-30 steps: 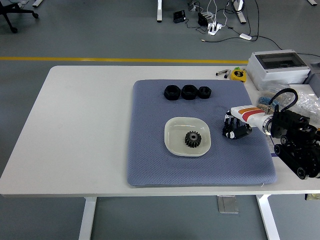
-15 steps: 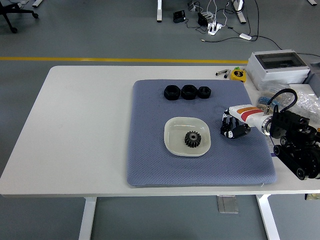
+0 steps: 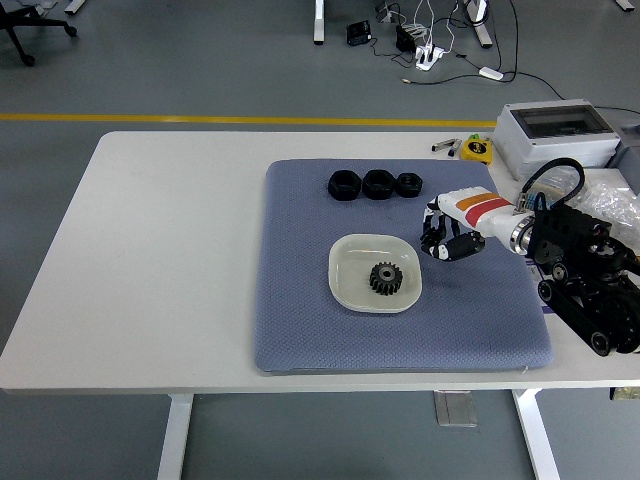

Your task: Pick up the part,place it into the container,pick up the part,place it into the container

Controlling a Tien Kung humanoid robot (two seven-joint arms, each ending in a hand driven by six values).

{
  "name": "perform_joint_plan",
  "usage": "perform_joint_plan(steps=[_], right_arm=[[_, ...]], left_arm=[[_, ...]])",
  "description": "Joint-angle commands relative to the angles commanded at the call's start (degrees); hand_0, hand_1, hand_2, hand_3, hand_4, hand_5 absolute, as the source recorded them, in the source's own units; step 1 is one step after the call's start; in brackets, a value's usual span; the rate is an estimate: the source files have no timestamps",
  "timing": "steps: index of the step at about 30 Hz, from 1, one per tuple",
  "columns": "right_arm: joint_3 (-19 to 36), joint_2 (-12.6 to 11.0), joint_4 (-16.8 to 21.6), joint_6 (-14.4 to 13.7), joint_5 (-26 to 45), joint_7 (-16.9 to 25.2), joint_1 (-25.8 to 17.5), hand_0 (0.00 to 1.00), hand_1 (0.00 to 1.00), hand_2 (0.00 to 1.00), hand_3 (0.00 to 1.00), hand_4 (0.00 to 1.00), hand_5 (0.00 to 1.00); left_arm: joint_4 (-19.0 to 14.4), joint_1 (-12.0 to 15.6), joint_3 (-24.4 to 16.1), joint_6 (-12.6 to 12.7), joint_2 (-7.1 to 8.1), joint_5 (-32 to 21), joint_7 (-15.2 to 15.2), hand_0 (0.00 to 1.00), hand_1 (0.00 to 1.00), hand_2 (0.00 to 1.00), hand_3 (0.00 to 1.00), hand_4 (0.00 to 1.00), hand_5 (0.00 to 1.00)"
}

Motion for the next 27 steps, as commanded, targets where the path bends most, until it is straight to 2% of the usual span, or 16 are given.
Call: perform_joint_plan(steps=[5, 6, 11, 21, 27], right_arm=[[-2.18, -0.27, 6.0, 0.12, -2.0, 0.13, 0.7, 0.132, 0.304, 0.385, 0.485, 0.691, 0.273], [-2.69, -0.29, 6.69, 0.19, -2.22, 0.18, 0.9, 0.148, 0.308, 0.385, 0.489, 0.682, 0.234], [-5.09, -0.14, 10.33, 1.27, -2.77, 0.81, 2.05, 0.148, 0.308, 0.385, 0.489, 0.682, 0.234], [-7.87, 1.37, 10.05, 0.84, -9.19, 0.62, 4.65, 0.144, 0.31, 0.387, 0.489, 0.7, 0.228], [-11.06, 1.34, 9.03, 1.97, -9.74, 0.17, 5.38, 0.144, 0.314, 0.39, 0.49, 0.695, 0.24]], left_arm=[[0.02, 0.1, -0.11, -0.02, 0.02, 0.12, 0.01, 0.73, 0.74, 0.771, 0.684, 0.719, 0.679], [0.02, 0.09, -0.12, -0.02, 0.02, 0.14, 0.01, 0.73, 0.74, 0.771, 0.684, 0.718, 0.68], [0.02, -0.06, 0.24, 0.1, 0.02, -0.51, -0.18, 0.73, 0.74, 0.771, 0.684, 0.718, 0.68], [-0.03, -0.31, 0.56, 0.09, 0.12, -0.75, -0.22, 0.73, 0.739, 0.77, 0.685, 0.719, 0.678], [-0.02, -0.39, 0.73, 0.15, 0.18, -1.05, -0.29, 0.73, 0.739, 0.769, 0.684, 0.72, 0.679]])
